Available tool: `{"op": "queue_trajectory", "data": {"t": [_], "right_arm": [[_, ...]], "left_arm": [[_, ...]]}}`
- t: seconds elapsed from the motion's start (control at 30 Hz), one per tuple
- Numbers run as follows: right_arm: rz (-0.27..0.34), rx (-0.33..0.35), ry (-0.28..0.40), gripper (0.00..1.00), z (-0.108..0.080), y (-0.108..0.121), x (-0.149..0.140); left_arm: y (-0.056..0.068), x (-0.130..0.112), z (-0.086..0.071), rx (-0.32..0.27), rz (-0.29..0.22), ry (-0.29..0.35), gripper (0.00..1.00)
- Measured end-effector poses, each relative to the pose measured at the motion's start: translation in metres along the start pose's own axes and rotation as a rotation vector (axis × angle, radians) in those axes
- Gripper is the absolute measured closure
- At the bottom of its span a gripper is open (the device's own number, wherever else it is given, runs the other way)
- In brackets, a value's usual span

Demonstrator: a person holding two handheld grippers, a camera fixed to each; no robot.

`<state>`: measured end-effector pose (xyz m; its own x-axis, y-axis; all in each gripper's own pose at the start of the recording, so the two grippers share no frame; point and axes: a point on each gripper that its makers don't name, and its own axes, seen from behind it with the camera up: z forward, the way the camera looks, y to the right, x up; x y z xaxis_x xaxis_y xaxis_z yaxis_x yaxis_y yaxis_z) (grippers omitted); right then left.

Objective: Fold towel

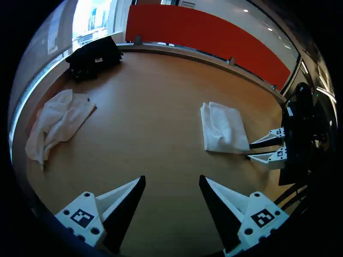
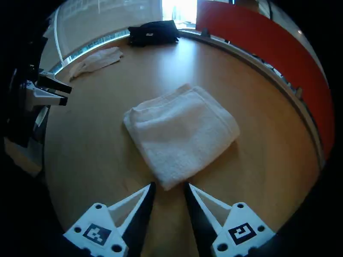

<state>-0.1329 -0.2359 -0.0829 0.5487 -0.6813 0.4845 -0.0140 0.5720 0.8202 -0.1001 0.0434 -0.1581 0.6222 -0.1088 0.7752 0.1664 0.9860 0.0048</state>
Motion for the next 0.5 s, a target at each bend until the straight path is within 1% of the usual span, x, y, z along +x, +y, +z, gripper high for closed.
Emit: {"op": "queue_trajectory", "data": {"t": [0.17, 0.23, 0.3, 0.37, 0.5], "right_arm": [[0.028, -0.014, 0.004, 0.74, 0.0010, 0.0047, 0.0000], [0.039, -0.015, 0.005, 0.85, 0.0012, 0.0056, -0.0007], [0.047, -0.015, 0.006, 0.93, 0.0013, 0.0062, -0.0014], [0.051, -0.015, 0.006, 0.96, 0.0013, 0.0067, -0.0022], [0.046, -0.018, 0.008, 0.97, 0.0002, 0.0071, -0.0019]], "left_arm": [[0.0008, 0.0004, 0.0000, -0.002, 0.000, 0.000, 0.07], [0.0009, 0.0007, 0.0002, -0.002, 0.000, 0.001, 0.07], [0.0010, 0.0010, 0.0004, -0.002, 0.001, 0.001, 0.07], [0.0010, 0.0011, 0.0008, -0.003, 0.001, 0.001, 0.07], [0.0010, 0.0011, 0.0011, -0.004, 0.001, 0.000, 0.07]]}}
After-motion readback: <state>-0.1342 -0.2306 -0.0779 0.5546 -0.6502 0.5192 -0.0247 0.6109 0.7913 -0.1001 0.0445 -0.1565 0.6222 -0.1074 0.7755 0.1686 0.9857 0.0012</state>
